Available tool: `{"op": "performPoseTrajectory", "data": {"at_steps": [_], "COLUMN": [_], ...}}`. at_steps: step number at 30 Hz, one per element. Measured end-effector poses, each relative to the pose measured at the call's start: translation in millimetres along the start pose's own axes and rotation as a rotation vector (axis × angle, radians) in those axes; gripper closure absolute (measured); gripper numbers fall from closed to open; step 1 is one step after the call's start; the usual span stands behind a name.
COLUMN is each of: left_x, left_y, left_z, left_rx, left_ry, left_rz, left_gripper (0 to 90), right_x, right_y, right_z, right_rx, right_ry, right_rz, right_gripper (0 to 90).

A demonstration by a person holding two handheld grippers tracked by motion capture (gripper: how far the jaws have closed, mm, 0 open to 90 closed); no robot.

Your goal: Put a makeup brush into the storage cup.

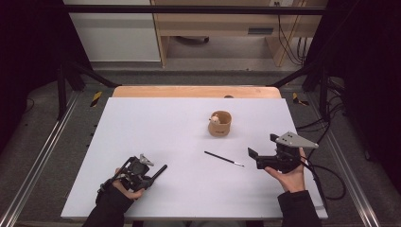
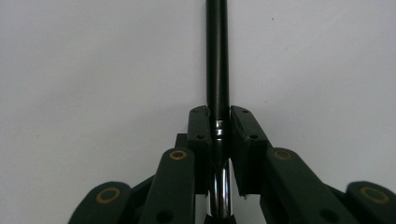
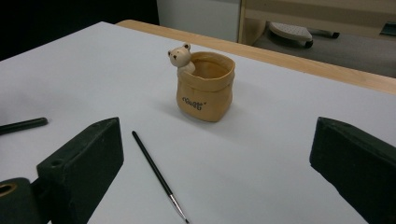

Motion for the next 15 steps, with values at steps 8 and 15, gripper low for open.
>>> {"op": "performPoseTrajectory", "data": {"at_steps": [8,15], "left_x": [0.1,-1.0], "left_y": [0.0,0.8], "left_z": [3.1,11.2], "left_rx": [0.016,0.058], "left_ry": [-0.007,-0.021], "left_rz": [-0.014,-0.01], "left_gripper": [78.7,78.7], "right_x": [-0.2,-0.6], "right_y": [-0.1,-0.1], "right_z": [0.0,-0.2], "right_rx": [-0.001,-0.001], "right_ry": [0.001,0.003], "right_rz": [0.0,-0.002], "right_gripper": [3.2,3.2]}}
Point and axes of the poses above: each handheld gripper's, and its own axes: z roughly backward along the jaws, y roughly out of its top, x roughly to its right, the point moved 3 cm from there along -z, roughly forward along the jaws, and after that the axes turned 4 degrees about y, right-handed, at the moved point
